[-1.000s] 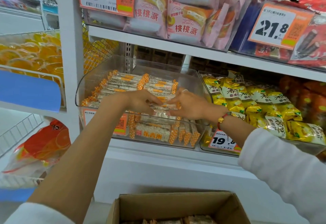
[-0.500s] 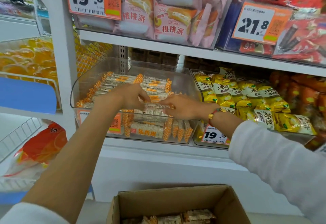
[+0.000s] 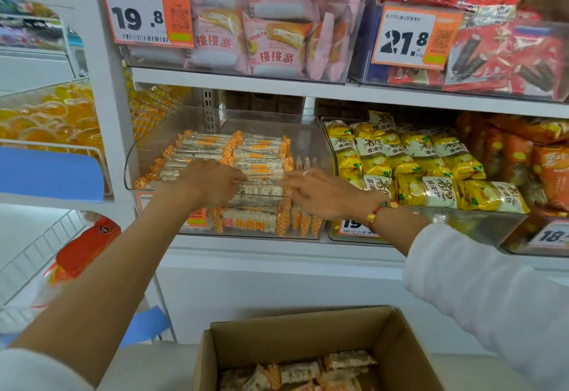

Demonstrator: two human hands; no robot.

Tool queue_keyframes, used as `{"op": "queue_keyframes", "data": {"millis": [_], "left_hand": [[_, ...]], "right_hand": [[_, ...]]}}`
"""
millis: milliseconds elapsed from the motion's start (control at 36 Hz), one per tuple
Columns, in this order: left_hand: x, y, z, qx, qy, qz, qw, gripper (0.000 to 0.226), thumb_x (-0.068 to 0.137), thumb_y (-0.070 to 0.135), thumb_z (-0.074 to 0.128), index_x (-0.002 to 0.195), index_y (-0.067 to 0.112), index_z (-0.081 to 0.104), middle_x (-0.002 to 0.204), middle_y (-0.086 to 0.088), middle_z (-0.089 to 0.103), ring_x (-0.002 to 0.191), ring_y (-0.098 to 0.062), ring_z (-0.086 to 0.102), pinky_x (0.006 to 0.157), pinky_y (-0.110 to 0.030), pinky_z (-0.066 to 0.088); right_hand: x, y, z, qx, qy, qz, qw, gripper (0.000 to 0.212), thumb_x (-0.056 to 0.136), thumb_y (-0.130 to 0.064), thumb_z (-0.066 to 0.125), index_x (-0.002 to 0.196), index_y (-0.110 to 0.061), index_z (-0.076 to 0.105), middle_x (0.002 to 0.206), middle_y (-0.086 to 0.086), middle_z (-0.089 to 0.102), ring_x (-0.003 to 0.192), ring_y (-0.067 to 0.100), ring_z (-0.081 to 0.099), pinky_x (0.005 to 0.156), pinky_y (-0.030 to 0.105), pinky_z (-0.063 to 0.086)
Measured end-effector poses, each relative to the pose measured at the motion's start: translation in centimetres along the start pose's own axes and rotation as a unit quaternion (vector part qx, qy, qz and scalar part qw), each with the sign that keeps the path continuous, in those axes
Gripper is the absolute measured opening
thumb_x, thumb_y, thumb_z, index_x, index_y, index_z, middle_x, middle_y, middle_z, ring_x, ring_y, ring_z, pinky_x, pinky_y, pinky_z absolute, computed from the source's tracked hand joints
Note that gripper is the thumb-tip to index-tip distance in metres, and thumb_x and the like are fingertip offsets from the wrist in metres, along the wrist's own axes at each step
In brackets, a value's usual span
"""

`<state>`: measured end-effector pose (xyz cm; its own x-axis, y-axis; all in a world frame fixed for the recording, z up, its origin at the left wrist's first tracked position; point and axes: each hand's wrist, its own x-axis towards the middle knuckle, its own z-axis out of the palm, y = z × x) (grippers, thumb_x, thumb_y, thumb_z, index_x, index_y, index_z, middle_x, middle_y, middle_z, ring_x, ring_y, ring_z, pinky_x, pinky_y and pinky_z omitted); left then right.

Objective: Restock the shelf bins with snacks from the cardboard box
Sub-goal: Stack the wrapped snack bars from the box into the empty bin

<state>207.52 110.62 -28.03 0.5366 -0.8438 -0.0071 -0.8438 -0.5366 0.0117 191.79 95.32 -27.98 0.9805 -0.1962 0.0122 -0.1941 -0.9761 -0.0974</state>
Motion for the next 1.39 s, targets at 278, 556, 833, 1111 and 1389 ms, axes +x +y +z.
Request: {"op": "queue_keyframes", "data": {"millis": [278,556,833,1111,1389], "left_hand": [[-5.9,4.7,5.1,-0.066,0.336,0.093,0.935,0.02,0.083,0.021,0.056,0.096,0.019,0.071,0.094,0.001,0.071,0.087,-0.025,0.066,0.076,-0.036,0.05],[-8.6,11.8,20.1,-0.184,0.015,-0.011,0.983,0.025,0.096,0.031,0.047,0.118,0.033,0.059,0.122,0.013,0.059,0.115,-0.011,0.055,0.091,-0.029,0.045],[-10.4,10.9,33.8,-0.02,-0.276,0.149,0.949,0.046,0.093,0.009,0.047,0.137,0.024,0.049,0.145,-0.002,0.044,0.129,-0.022,0.045,0.098,-0.038,0.044],[-13.4,13.5,40.2,-0.023,-0.369,0.112,0.922,0.051,0.098,0.022,0.04,0.147,0.023,0.027,0.151,-0.004,0.033,0.137,-0.026,0.031,0.106,-0.049,0.034],[-9.4,14.1,34.3,-0.111,-0.533,0.101,0.833,0.049,0.098,0.04,0.045,0.143,0.02,0.042,0.148,-0.004,0.041,0.13,-0.025,0.043,0.101,-0.032,0.04]], "right_hand": [[-7.3,0.7,7.6,0.108,0.318,-0.019,0.942,0.022,0.093,-0.015,0.057,0.111,-0.022,0.068,0.11,-0.006,0.062,0.089,0.009,0.056,0.064,0.024,0.043],[-16.9,5.1,25.3,0.166,-0.177,0.194,0.951,0.031,0.097,-0.03,0.047,0.122,-0.02,0.062,0.102,-0.003,0.064,0.093,0.017,0.061,0.068,0.024,0.045],[-21.5,5.3,35.9,0.219,-0.304,0.216,0.901,0.03,0.099,-0.028,0.042,0.123,-0.023,0.058,0.124,0.005,0.061,0.106,0.026,0.058,0.074,0.027,0.046],[-20.2,3.4,40.8,0.282,-0.301,0.272,0.869,0.047,0.095,-0.034,0.056,0.137,-0.015,0.045,0.134,0.009,0.053,0.118,0.027,0.054,0.093,0.04,0.049],[-19.4,3.8,36.6,0.437,-0.231,0.284,0.822,0.024,0.099,-0.021,0.05,0.121,-0.017,0.043,0.101,0.002,0.053,0.088,0.02,0.054,0.07,0.027,0.042]]}}
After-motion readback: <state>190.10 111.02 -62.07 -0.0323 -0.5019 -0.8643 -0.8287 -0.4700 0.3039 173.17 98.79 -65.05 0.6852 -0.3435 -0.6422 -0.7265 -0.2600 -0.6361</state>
